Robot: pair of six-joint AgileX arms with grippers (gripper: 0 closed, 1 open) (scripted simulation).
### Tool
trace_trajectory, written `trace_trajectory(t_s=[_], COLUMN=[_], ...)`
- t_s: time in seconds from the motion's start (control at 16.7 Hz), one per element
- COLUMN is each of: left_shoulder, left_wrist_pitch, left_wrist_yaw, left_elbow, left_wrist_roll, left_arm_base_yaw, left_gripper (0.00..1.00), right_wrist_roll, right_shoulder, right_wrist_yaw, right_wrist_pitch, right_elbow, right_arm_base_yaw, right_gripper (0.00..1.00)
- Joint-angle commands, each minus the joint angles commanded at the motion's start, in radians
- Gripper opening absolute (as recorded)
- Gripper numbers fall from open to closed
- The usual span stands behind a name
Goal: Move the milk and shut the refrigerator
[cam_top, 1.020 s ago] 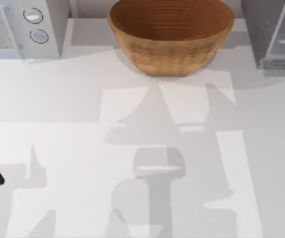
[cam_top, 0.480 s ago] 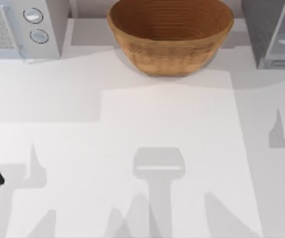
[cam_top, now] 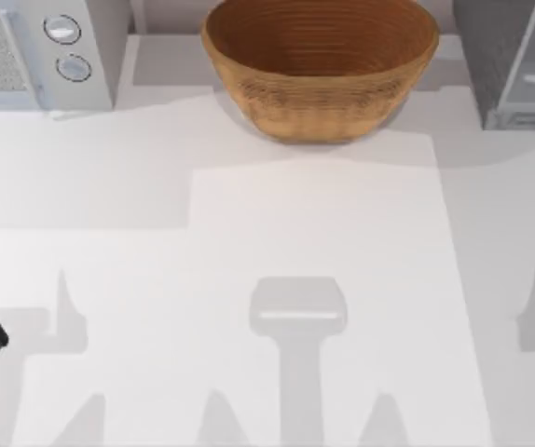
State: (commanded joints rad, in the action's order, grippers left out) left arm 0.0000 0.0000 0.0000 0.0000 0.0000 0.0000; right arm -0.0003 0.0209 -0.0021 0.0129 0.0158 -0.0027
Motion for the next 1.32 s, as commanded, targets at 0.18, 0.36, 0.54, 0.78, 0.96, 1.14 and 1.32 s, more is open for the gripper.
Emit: trace_trajectory(t_s=[0.18, 0.36, 0.54, 0.78, 0.96, 1.14, 1.32], left_shoulder=[0.000, 0.000, 0.000, 0.000, 0.000, 0.000, 0.000], left_wrist_pitch=[0.000, 0.000, 0.000, 0.000, 0.000, 0.000, 0.000], left_wrist_yaw=[0.000, 0.000, 0.000, 0.000, 0.000, 0.000, 0.000], left_elbow=[0.000, 0.000, 0.000, 0.000, 0.000, 0.000, 0.000], left_wrist_roll=[0.000, 0.000, 0.000, 0.000, 0.000, 0.000, 0.000], left_arm_base_yaw=[0.000, 0.000, 0.000, 0.000, 0.000, 0.000, 0.000], left_gripper=[1.00, 1.00, 1.00, 1.00, 1.00, 1.00, 1.00], right_wrist_roll=[0.000, 0.000, 0.001, -0.001, -0.004, -0.008, -0.010], right_shoulder=[-0.021, -0.017, -0.045, -0.181, -0.322, -0.470, -0.610], right_wrist_yaw=[0.002, 0.001, -0.001, -0.002, 0.000, 0.003, 0.006], right_wrist_pitch=[-0.013, -0.011, -0.045, -0.239, -0.486, -0.778, -1.066], right_elbow=[-0.016, -0.014, 0.010, 0.123, 0.239, 0.360, 0.475], right_arm_base_yaw=[0.003, 0.000, 0.002, 0.005, 0.005, 0.003, 0.002], right_gripper=[1.00, 1.00, 1.00, 1.00, 1.00, 1.00, 1.00])
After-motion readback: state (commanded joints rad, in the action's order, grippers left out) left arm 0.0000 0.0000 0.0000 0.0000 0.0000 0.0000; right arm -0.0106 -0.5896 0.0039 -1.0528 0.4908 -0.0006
